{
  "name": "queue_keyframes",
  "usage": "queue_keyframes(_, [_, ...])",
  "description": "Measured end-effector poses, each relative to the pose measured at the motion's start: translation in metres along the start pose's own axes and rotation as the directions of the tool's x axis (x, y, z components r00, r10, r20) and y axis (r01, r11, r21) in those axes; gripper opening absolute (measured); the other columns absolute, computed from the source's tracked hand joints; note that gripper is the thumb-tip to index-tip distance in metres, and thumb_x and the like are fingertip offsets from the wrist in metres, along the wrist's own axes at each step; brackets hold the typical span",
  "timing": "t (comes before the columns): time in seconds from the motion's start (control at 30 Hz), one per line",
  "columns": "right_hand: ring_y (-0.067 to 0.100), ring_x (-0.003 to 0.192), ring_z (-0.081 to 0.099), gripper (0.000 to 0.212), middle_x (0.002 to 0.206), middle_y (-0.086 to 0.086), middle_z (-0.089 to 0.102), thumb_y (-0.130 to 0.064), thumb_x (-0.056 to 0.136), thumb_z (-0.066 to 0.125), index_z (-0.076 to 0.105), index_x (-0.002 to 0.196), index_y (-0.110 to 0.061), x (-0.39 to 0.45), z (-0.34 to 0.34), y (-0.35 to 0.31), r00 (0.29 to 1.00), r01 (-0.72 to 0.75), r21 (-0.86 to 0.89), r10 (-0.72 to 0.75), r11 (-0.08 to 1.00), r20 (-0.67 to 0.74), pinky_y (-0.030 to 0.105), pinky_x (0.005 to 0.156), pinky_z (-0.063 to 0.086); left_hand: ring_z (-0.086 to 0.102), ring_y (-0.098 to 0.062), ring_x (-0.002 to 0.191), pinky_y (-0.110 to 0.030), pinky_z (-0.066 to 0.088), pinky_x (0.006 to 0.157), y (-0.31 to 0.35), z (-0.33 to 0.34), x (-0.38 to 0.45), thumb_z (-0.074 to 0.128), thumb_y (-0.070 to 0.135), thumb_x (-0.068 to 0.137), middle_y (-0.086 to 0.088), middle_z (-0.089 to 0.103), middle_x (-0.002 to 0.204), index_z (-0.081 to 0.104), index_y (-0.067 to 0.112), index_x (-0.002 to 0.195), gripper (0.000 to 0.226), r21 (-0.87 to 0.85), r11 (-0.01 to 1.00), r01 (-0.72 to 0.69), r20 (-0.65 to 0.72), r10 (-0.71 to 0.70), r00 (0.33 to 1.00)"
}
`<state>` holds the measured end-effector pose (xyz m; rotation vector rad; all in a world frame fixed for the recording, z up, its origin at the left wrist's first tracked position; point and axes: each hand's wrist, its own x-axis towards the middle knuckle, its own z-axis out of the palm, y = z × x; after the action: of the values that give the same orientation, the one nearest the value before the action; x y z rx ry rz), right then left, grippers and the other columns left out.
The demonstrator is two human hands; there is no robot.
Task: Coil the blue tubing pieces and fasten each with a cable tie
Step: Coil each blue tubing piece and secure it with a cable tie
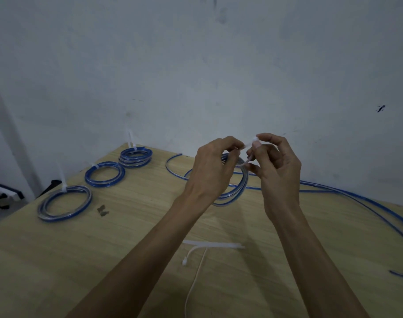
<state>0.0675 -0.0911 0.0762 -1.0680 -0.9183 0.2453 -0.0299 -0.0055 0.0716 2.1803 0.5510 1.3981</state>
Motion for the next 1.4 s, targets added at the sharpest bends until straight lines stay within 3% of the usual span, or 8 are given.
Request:
queue_keyframes(0.23, [0.012, 0.077, 0.065, 0.012, 0.077, 0.003, 0.065, -0.013, 0.100, 0.061, 0.069, 0.108, -0.009, 0.001, -0.002, 0.004, 0.998, -0.062, -0.018, 0.063, 0.998, 0.030, 0.030, 0.072, 0.059, 0.061, 0.003, 0.081, -0.010, 0.045, 0.074, 0.001, 0.000, 0.000, 0.059, 0.007, 0.096, 0.002, 0.072, 0.092, 0.072, 0.014, 0.100, 0.015, 0.026, 0.999, -0.024, -0.033, 0.025, 0.999])
queue_keyframes(0.37, [0.017, 0.078, 0.064, 0.012, 0.079, 0.008, 0.065, -0.014, 0.099, 0.063, 0.069, 0.104, -0.006, 0.002, -0.005, 0.004, 0.992, -0.099, -0.012, 0.100, 0.995, 0.078, 0.030, 0.073, 0.060, 0.064, -0.007, 0.081, -0.024, 0.050, 0.075, 0.004, 0.000, 0.000, 0.059, 0.008, 0.097, 0.004, 0.071, 0.086, 0.072, 0.013, 0.098, 0.014, 0.023, 0.998, -0.057, -0.045, 0.058, 0.997])
queue_keyframes(0.57, [0.016, 0.073, 0.060, 0.007, 0.078, 0.003, 0.070, -0.011, 0.097, 0.065, 0.068, 0.099, -0.004, 0.000, -0.004, 0.012, 0.981, -0.156, -0.010, 0.156, 0.988, 0.113, 0.030, 0.068, 0.053, 0.065, -0.003, 0.083, -0.016, 0.050, 0.073, 0.007, 0.002, -0.004, 0.062, 0.011, 0.096, 0.006, 0.069, 0.085, 0.066, 0.008, 0.094, 0.006, -0.104, 0.989, 0.102, -0.021, -0.105, 0.994])
queue_keyframes(0.83, [0.017, 0.068, 0.060, 0.002, 0.074, 0.011, 0.066, -0.015, 0.097, 0.067, 0.067, 0.097, -0.013, 0.004, -0.012, 0.009, 0.963, -0.208, -0.050, 0.213, 0.977, 0.164, 0.028, 0.062, 0.052, 0.068, -0.003, 0.081, -0.019, 0.050, 0.073, 0.006, 0.000, -0.003, 0.063, 0.014, 0.096, 0.008, 0.071, 0.083, 0.065, 0.014, 0.104, 0.009, -0.109, 0.990, 0.093, 0.011, -0.092, 0.996])
queue_keyframes(0.97, [0.017, 0.071, 0.066, 0.004, 0.079, 0.010, 0.067, -0.009, 0.097, 0.065, 0.067, 0.100, -0.008, 0.003, -0.012, 0.008, 0.979, -0.148, -0.045, 0.153, 0.988, 0.136, 0.026, 0.064, 0.053, 0.068, -0.005, 0.082, -0.013, 0.048, 0.067, 0.005, 0.004, -0.005, 0.059, 0.005, 0.095, 0.002, 0.073, 0.080, 0.070, 0.017, 0.111, 0.023, -0.088, 0.994, 0.064, 0.055, -0.060, 0.997])
queue_keyframes(1.17, [0.017, 0.091, 0.074, 0.008, 0.099, 0.008, 0.074, -0.009, 0.095, 0.068, 0.075, 0.098, -0.009, 0.005, -0.011, 0.009, 1.000, -0.001, -0.112, 0.002, 0.994, 0.014, 0.034, 0.083, 0.061, 0.067, -0.002, 0.088, -0.015, 0.050, 0.077, 0.007, 0.004, -0.003, 0.059, 0.008, 0.096, 0.007, 0.074, 0.086, 0.074, 0.012, 0.099, 0.016, -0.125, 0.989, 0.074, 0.052, -0.068, 0.996])
queue_keyframes(1.27, [0.005, 0.094, 0.069, 0.010, 0.099, 0.000, 0.074, -0.010, 0.094, 0.069, 0.077, 0.098, -0.016, 0.005, -0.014, 0.006, 0.995, 0.103, -0.254, -0.097, 0.962, 0.037, 0.016, 0.078, 0.054, 0.066, -0.002, 0.088, -0.016, 0.050, 0.079, 0.006, 0.003, -0.002, 0.060, 0.009, 0.096, 0.008, 0.073, 0.086, 0.075, 0.012, 0.096, 0.015, -0.120, 0.989, 0.086, 0.071, -0.078, 0.994])
queue_keyframes(1.4, [0.004, 0.091, 0.069, 0.010, 0.092, -0.007, 0.076, -0.013, 0.094, 0.070, 0.078, 0.098, -0.016, 0.010, -0.023, 0.001, 0.989, 0.140, -0.301, -0.116, 0.943, 0.095, 0.020, 0.071, 0.054, 0.066, 0.000, 0.090, -0.018, 0.051, 0.083, 0.004, 0.000, 0.001, 0.062, 0.014, 0.097, 0.011, 0.073, 0.089, 0.075, 0.013, 0.097, 0.013, -0.115, 0.988, 0.104, 0.108, -0.092, 0.990])
